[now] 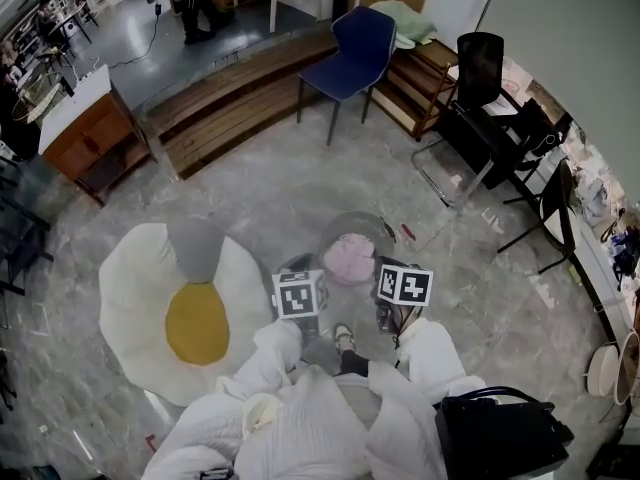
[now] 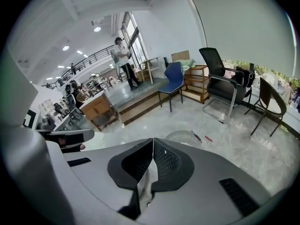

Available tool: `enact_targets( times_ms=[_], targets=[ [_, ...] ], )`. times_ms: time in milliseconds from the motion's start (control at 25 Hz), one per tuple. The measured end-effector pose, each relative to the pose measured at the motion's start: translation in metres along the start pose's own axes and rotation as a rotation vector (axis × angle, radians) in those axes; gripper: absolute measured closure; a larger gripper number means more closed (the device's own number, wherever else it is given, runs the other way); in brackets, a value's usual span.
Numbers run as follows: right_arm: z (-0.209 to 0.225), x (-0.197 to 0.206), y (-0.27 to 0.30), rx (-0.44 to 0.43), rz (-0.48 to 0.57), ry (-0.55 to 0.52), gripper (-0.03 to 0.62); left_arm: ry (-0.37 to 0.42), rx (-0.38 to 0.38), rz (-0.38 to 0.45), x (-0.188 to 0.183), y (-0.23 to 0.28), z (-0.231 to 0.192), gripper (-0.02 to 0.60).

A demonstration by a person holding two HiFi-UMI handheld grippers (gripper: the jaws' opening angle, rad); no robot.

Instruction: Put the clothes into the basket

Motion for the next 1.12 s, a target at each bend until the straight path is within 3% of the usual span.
enact_targets(
  times_ms=[440,1120],
  targets=[
    [-0.006,-0.014,0.006,-0.006,0.012,-0.037,0.571,0.007,-0.015,0.043,-0.021,-0.002,-0.011,0.578],
    [0.005,-0.013,0.006,0.009,0.01,-0.024,0.571,0.04,0.009,0.02,-0.022,0.006,0.002,0.578]
  ],
)
Point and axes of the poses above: the fingertips, and each gripper's own axes: y forward along the fingers, z to its right, x out of its underside, the point moved 1 cm from there along -y, backward along the fingers, and after that the axes turned 8 degrees about -x, right-handed, at the moved point
